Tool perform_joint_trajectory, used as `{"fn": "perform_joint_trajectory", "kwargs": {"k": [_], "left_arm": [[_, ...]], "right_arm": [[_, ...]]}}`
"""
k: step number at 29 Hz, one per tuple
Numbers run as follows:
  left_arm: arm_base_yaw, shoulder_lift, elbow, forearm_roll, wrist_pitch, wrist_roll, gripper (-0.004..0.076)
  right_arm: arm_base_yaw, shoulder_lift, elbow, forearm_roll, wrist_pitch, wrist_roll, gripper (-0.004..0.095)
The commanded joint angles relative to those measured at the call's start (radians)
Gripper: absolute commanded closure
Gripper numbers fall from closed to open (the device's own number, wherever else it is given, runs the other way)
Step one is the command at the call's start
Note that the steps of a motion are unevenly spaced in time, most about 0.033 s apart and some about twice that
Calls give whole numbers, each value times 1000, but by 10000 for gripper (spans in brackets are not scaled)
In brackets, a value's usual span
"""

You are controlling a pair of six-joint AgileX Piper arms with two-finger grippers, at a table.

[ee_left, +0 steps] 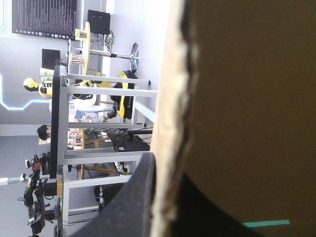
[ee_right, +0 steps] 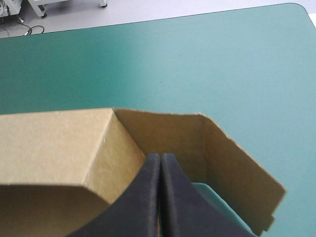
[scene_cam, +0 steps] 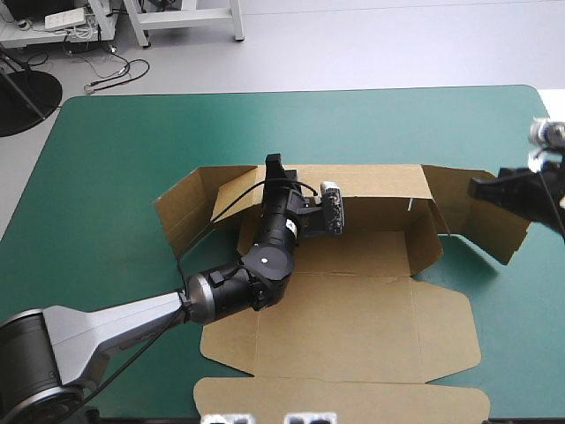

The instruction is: Fold the box

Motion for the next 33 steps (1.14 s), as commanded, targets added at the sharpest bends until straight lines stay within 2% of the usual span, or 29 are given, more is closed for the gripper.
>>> {"fn": "perform_joint_trajectory", "kwargs": {"k": [1,8,14,20,26,33], "left_arm": [[-8,-35,-19,29,22,-34,734],[-8,-35,-19,61,25,-36,733],[-8,-35,-19,66,33,-51,734],[-8,-35,-19,66,46,-72,734],[-8,-35,-19,67,48,-88,734],[-8,-35,-19,66,50,-89,734]], "right_arm": [[3,160,-177,74,-30,-56,928],[3,498,-450,133,125,-89,928],[3,667,-546,129,261,-84,928],[1,702,-532,86,342,-89,928],[1,698,-410,152,341,-169,928],[1,615,-322,166,341,-224,928]]}}
